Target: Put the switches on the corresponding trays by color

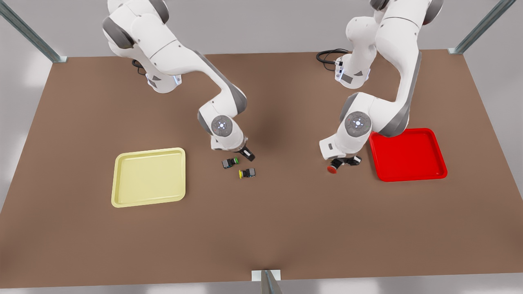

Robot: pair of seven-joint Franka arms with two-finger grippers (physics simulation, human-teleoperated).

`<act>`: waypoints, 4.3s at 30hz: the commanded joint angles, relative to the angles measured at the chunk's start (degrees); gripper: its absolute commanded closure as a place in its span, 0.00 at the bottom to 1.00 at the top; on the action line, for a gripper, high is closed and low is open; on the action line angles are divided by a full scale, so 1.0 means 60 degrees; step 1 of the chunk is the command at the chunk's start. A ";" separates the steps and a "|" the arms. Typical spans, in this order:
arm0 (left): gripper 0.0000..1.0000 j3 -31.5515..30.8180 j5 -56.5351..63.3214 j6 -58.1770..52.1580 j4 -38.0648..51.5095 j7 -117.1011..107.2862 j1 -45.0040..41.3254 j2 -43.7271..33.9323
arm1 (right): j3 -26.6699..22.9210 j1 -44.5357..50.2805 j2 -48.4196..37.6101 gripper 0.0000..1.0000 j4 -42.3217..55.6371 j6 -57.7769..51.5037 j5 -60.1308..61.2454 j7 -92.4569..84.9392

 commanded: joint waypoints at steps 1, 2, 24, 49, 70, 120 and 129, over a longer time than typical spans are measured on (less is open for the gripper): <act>0.57 0.0005 -0.1101 -0.0033 -0.0037 0.0059 0.0089 -0.0064 | -0.0028 0.0010 0.0065 0.00 0.0000 0.0044 -0.0002 0.0049; 0.57 0.0005 -0.1115 -0.0252 -0.0052 0.0176 0.0338 -0.0152 | -0.0452 0.0507 0.0241 0.00 0.0059 0.0132 0.0085 0.0268; 0.03 0.0078 -0.0983 -0.1468 -0.1502 0.0528 0.4177 -0.0489 | -0.6942 0.5723 0.2658 0.00 0.1450 0.0601 0.5109 0.1821; 0.00 0.3081 -0.1423 -0.4471 0.2497 -0.1289 0.0631 -0.1749 | -0.6694 0.5518 0.3918 0.06 0.2798 0.0000 0.5198 0.2129; 0.00 0.3125 -0.1452 -0.4369 0.2746 -0.1113 0.1042 -0.1397 | -0.6694 0.5254 0.3918 0.38 0.2696 0.0190 0.5139 0.1909; 0.00 0.3096 -0.1452 -0.4193 0.3010 -0.1216 0.1071 -0.0723 | -0.6474 0.4976 0.3845 0.45 0.2696 0.0015 0.5051 0.0283; 0.00 0.3081 -0.1437 -0.4193 0.3068 -0.1201 0.1100 -0.0723 | -0.6474 0.4917 0.3801 0.48 0.2681 -0.0015 0.5051 -0.0053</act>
